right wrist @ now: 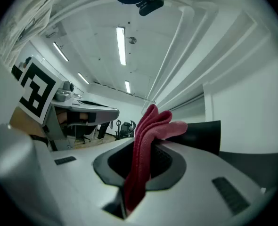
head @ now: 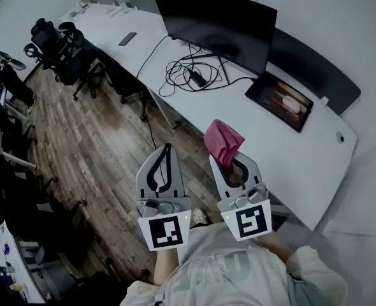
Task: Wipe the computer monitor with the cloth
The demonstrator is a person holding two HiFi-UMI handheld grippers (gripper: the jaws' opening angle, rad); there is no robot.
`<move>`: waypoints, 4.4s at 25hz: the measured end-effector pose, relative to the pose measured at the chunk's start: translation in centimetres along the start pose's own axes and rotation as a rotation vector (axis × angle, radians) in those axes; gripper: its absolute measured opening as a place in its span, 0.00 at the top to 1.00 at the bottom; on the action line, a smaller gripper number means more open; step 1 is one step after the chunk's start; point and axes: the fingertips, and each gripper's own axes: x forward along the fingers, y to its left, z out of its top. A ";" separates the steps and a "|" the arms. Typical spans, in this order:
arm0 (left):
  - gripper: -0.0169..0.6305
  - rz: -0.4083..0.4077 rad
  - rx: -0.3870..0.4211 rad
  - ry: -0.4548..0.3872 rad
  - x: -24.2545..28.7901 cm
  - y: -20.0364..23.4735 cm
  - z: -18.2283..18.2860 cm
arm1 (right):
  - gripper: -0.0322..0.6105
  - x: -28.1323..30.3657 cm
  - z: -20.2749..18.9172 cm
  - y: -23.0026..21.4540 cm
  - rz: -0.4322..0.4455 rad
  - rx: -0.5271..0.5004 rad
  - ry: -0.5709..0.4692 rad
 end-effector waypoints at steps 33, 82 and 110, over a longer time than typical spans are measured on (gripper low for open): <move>0.97 0.073 0.011 0.032 3.2 13.3 -6.5 | 0.86 10.2 -3.2 0.0 -0.149 -0.007 0.016; 0.97 -0.784 0.166 -0.192 46.6 8.0 -10.6 | 0.86 38.7 -7.4 -22.5 -0.659 -0.179 0.185; 0.97 -0.931 0.136 -0.320 46.6 1.9 -7.2 | 0.86 18.8 5.1 -39.6 -1.204 -0.632 0.266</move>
